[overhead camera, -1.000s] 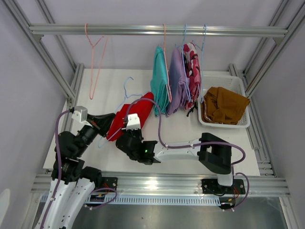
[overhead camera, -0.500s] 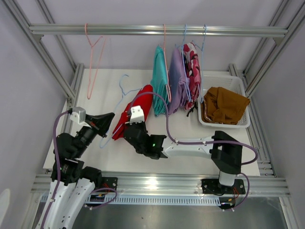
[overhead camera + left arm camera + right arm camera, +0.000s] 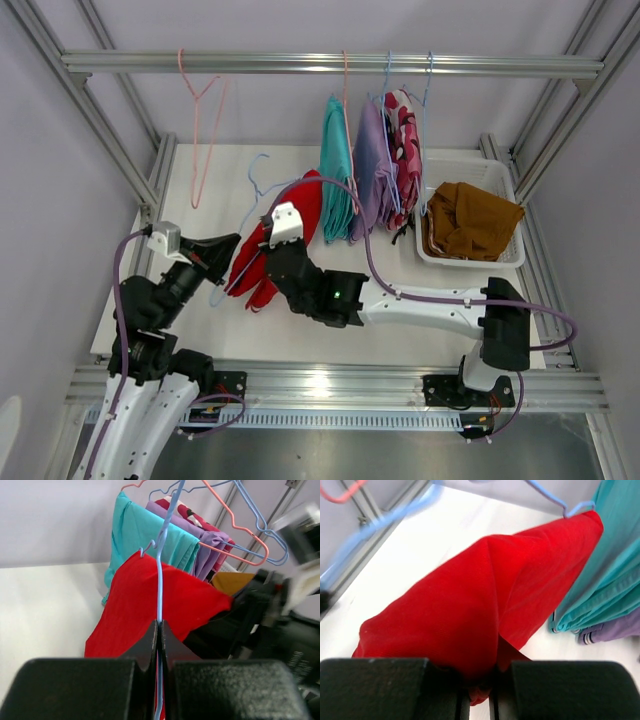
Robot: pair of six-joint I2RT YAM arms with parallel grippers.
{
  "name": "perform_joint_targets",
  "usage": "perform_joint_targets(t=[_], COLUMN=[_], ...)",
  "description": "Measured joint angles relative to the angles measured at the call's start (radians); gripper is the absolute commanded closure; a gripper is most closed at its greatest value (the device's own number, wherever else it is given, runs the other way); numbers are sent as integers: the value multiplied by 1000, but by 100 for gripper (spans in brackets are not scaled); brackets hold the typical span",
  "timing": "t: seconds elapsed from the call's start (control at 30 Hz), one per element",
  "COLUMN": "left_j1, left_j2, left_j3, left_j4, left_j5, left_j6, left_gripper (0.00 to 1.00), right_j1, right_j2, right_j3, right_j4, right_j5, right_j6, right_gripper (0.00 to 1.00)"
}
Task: Remove the trousers from the hanger
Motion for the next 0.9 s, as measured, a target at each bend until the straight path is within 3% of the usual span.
perform_joint_targets(t=[0.37,0.6,0.9], left_j1=[0,0,0], left_j2=[66,97,106], left_j3=[33,39,39], left_j4=[-19,-61,-81], left_j5=[-42,-58,-76], left_j6=[0,0,1], left_gripper=[99,100,99], right_j1=[166,291,332], right_j2=[-24,-131,-303], right_j3=[197,208,200], right_j4=[-59,31,112], right_j5=[107,238,402], right_j6=[-225,-458,-644], right_gripper=[100,100,100])
